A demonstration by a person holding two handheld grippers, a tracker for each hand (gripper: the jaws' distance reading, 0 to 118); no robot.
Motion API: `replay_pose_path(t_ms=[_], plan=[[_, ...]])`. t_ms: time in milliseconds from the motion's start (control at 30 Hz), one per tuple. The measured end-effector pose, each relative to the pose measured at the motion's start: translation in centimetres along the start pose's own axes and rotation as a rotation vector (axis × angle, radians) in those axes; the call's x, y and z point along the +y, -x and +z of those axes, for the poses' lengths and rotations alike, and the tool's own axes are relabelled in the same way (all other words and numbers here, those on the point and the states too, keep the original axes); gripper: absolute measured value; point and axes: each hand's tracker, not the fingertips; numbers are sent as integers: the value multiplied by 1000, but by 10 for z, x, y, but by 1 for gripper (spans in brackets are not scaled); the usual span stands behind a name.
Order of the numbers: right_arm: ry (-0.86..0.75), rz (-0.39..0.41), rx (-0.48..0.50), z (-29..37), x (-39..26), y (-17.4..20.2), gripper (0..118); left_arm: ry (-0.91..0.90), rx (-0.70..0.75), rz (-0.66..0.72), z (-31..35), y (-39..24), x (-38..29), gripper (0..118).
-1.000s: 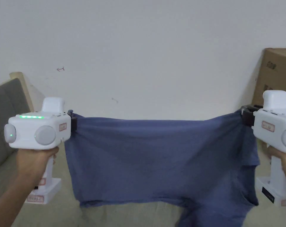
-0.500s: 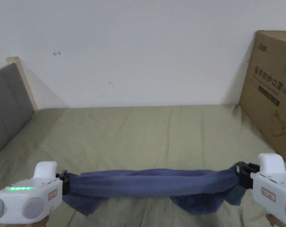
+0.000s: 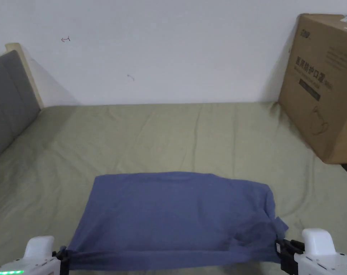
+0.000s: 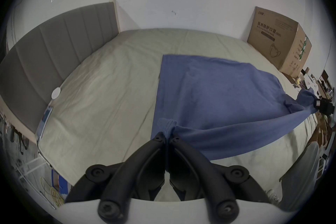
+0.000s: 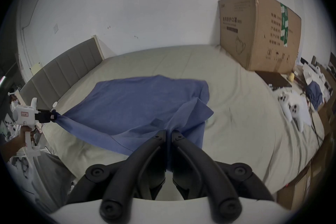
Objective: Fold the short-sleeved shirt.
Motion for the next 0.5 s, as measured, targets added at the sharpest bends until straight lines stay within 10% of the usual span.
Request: replay_pose_path(t_ms=[500], plan=[[321,-197,-86,-33,-84,-5,4,181,38,20,-20,-3,-62,3]])
